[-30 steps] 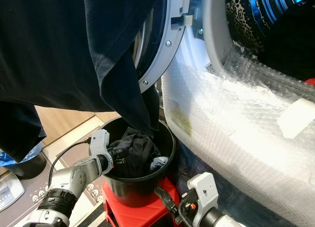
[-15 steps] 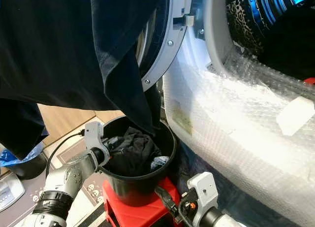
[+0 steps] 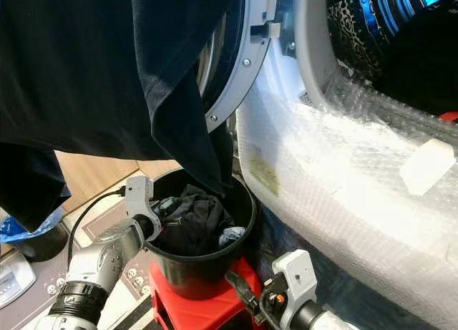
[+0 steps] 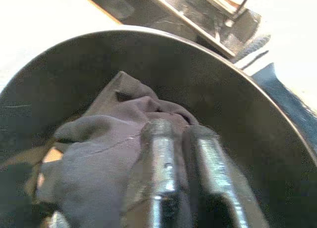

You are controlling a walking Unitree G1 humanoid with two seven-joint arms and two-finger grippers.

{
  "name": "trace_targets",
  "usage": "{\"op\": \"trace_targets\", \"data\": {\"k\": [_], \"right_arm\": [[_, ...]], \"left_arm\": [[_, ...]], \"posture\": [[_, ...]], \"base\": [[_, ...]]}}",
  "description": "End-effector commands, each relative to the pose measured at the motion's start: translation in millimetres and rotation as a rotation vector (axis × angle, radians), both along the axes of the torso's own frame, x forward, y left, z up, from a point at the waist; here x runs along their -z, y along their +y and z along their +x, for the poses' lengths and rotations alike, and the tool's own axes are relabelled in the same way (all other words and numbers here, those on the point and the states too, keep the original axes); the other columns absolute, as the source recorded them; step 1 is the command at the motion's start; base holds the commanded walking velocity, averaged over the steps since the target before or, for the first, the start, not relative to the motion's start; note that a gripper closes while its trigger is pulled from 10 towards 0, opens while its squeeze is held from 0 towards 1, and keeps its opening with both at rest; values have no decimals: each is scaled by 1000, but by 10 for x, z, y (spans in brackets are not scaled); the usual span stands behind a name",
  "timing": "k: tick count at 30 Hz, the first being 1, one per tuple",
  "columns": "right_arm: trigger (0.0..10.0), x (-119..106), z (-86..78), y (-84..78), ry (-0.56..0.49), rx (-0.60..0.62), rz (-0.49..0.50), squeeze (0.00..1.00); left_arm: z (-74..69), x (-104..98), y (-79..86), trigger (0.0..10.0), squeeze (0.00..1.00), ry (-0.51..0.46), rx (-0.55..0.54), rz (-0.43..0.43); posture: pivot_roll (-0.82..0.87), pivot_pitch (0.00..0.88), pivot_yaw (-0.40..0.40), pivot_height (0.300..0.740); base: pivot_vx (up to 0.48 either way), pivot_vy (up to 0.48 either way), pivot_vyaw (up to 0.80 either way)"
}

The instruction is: Clothes washing

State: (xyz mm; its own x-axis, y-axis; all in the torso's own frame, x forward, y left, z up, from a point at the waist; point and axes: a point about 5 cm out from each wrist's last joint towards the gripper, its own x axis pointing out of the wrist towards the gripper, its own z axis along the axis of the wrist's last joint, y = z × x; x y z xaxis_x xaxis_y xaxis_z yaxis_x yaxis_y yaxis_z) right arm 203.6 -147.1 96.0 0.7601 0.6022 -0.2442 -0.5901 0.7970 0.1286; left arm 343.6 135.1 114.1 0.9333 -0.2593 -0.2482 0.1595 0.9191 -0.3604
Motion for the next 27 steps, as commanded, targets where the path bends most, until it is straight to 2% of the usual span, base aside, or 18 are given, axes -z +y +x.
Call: {"op": "trace_targets", "data": {"k": [1, 8, 15, 22, 27], "right_arm": [[10000, 17, -10, 0, 8, 0, -3, 0], [10000, 15, -5, 19, 5, 5, 1, 0], [10000, 30, -28, 23, 10, 5, -1, 0], [10000, 29, -35, 29, 10, 5, -2, 0], [10000, 31, -43, 27, 10, 7, -5, 0]], "left_arm": [[12, -33, 73, 10000, 1000, -11, -50, 9], [34, -3, 85, 10000, 1000, 55, -114, -80], [34, 14, 15, 10000, 1000, 103, -110, -160], [25, 53, -54, 10000, 1000, 167, -96, -174], [15, 105, -64, 10000, 1000, 227, -98, -140]], "posture": [[-165, 107, 72, 740], [-171, 109, 78, 740], [-173, 104, 78, 740], [-180, 99, 78, 740], [-184, 95, 81, 740]], "base": [[0, 0, 0], [0, 0, 0], [0, 0, 0], [0, 0, 0], [0, 0, 0]]}}
